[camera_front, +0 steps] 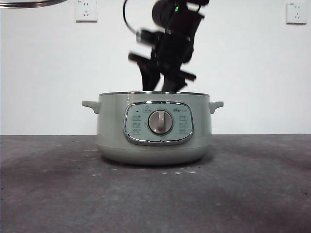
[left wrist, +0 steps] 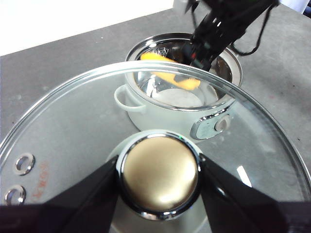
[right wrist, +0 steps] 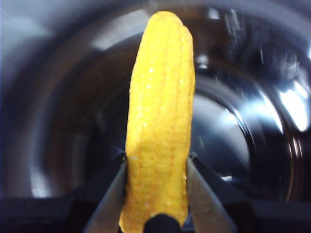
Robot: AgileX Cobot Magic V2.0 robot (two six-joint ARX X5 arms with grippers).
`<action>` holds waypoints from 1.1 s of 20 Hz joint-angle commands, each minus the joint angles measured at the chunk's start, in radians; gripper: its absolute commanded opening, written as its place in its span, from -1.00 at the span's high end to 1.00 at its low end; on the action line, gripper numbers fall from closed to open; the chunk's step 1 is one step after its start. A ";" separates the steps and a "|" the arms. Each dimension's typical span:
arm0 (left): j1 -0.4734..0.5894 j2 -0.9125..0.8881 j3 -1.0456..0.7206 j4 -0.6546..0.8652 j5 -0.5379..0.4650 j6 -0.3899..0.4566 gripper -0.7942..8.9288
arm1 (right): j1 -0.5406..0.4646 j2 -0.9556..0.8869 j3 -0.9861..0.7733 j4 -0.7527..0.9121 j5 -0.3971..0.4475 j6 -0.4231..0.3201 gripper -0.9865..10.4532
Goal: Pick up the corn,open the lid,put the corn in the pot,close the lid
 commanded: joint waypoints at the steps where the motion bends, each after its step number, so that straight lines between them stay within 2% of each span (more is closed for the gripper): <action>1: 0.003 -0.018 0.011 0.039 0.008 0.001 0.85 | 0.000 0.037 0.006 -0.003 0.018 -0.018 0.86; 11: 0.003 -0.020 0.011 0.039 0.008 0.001 0.85 | 0.001 0.109 0.005 -0.035 0.051 -0.020 0.85; 12: 0.003 -0.020 0.011 0.039 0.008 0.000 0.85 | 0.001 0.109 0.005 -0.035 0.046 -0.019 0.78; 13: 0.003 -0.020 0.011 0.039 0.008 0.000 0.85 | 0.002 0.109 0.005 -0.037 0.046 -0.018 0.58; 15: 0.003 -0.020 0.011 0.039 0.008 0.000 0.85 | 0.004 0.109 0.010 -0.043 0.043 -0.016 -0.05; 16: 0.003 -0.020 0.011 0.039 0.008 0.000 0.85 | 0.006 0.108 0.021 -0.053 0.043 -0.016 -0.14; 19: 0.003 -0.020 0.011 0.038 0.008 -0.007 0.85 | 0.007 0.108 0.109 -0.117 0.030 -0.015 -0.14; 22: 0.003 -0.020 0.011 0.040 0.008 -0.007 0.85 | 0.007 0.108 0.273 -0.264 0.017 -0.011 -0.14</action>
